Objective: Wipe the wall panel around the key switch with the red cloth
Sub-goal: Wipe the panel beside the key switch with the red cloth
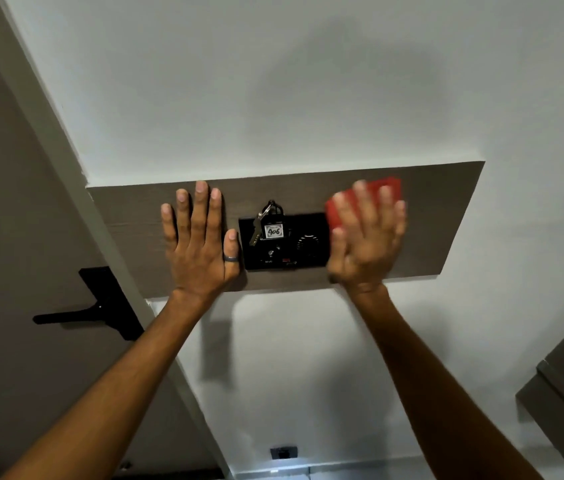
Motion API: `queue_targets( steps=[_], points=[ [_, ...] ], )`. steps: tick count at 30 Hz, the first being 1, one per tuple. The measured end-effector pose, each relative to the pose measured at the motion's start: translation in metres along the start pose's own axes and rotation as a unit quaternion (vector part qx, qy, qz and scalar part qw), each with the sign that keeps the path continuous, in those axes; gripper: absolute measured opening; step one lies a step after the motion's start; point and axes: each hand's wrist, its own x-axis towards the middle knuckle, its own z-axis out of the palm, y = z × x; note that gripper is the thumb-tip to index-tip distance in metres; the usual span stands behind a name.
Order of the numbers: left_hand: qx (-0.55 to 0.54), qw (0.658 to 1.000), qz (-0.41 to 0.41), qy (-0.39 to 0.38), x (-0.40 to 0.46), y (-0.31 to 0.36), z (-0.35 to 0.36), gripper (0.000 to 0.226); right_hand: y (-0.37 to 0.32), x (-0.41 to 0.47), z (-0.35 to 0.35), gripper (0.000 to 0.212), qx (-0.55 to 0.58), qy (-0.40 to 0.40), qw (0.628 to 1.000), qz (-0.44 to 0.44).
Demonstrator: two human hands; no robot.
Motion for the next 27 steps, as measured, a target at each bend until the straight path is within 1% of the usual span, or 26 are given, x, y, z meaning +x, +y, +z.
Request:
queue_targets(
  steps=[1,2,3,4,7,9,12,14,17,19,23,27],
  points=[
    [0.0,1.0,-0.003,0.001,0.0,0.001,0.0,0.063,-0.002,0.005,0.002,0.044,-0.021,0.025,0.995,0.098],
    [-0.001,1.0,-0.004,0.001,0.001,0.002,0.0,0.063,-0.01,0.01,0.007,0.044,-0.028,0.042,0.984,0.171],
    [-0.003,1.0,-0.005,-0.001,0.001,0.003,0.001,0.063,-0.02,0.009,0.01,0.045,-0.024,0.042,0.979,0.199],
    [-0.007,1.0,-0.006,-0.002,0.001,0.004,0.002,0.063,-0.029,0.004,0.009,0.047,-0.014,0.029,0.981,0.189],
    [-0.002,1.0,-0.008,0.004,-0.001,0.002,0.004,0.062,-0.04,-0.044,-0.008,0.049,0.025,-0.047,0.995,0.089],
    [-0.001,1.0,-0.012,0.007,-0.002,0.002,0.003,0.062,-0.036,-0.068,-0.021,0.046,0.016,-0.08,0.995,0.053],
    [-0.001,1.0,-0.008,0.008,0.003,0.005,0.0,0.063,-0.031,-0.05,-0.012,0.044,0.023,-0.068,0.997,0.032],
    [-0.004,1.0,-0.009,0.013,0.003,0.004,0.001,0.062,-0.041,-0.029,0.001,0.045,0.043,-0.035,0.998,0.001],
    [0.001,1.0,-0.016,0.007,-0.001,0.003,0.002,0.061,-0.061,-0.013,0.017,0.044,0.048,-0.007,0.999,-0.008],
    [-0.003,1.0,-0.018,0.008,-0.002,0.003,0.004,0.061,-0.061,-0.021,0.015,0.045,0.04,-0.005,0.999,-0.009],
    [0.01,1.0,-0.003,0.019,0.0,0.003,0.002,0.062,-0.049,-0.045,-0.001,0.041,0.025,-0.015,0.999,-0.041],
    [0.014,1.0,-0.001,0.016,0.0,0.004,0.001,0.062,-0.067,-0.014,0.01,0.042,0.037,0.002,0.999,0.018]
  ],
)
